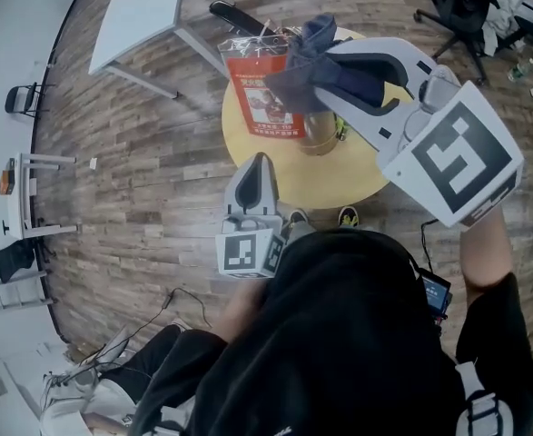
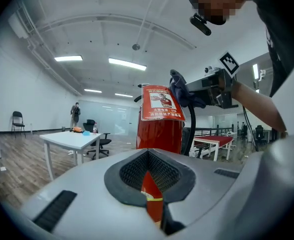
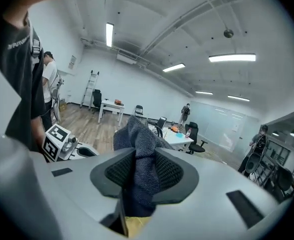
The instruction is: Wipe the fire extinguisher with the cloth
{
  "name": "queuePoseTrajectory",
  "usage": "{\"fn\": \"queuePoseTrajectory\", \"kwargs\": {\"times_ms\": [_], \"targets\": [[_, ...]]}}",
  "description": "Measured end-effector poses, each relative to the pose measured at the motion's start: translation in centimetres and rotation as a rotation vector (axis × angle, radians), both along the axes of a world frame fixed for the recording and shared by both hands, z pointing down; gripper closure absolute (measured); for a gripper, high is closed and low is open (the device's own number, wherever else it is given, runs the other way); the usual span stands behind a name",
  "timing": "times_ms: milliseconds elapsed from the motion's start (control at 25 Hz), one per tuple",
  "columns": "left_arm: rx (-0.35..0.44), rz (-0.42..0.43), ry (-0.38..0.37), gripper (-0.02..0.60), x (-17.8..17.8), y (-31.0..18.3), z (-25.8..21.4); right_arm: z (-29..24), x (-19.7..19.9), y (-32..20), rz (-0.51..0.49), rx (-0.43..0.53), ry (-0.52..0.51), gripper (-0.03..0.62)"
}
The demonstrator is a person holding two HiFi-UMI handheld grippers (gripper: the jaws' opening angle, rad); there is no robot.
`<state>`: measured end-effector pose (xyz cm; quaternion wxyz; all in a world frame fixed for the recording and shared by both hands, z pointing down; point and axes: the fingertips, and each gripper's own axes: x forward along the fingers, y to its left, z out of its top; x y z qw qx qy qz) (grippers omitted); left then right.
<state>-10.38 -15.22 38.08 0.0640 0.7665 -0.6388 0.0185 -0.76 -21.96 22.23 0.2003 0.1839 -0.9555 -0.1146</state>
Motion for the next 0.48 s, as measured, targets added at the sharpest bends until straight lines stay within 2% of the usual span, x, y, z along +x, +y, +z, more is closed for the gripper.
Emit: {"fn": "queuePoseTrajectory", "kwargs": {"times_ms": [120,280,400,480], "targets": [[-0.003,0.001,0.006,0.566,0.1,0.2,0.2,0.5,1.0,0.6,0.013,-0.007,-0.075,0.479],[-0.016,-0.003,0.002,0.566,0.1,0.4,0.3,2.7,3.5,1.1,0.053,-0.121,-0.21,0.479],[-0.034,-0.007,0.001,0.566,0.0,0.5,0.7,6.1,5.3,1.1,0.057,-0.236,-0.352,0.479],[-0.043,-0.012,-0.005,0.566,0.0,0.7,0.8,9.0,6.0,0.9,0.07,-0.271,-0.411,0.479]]}}
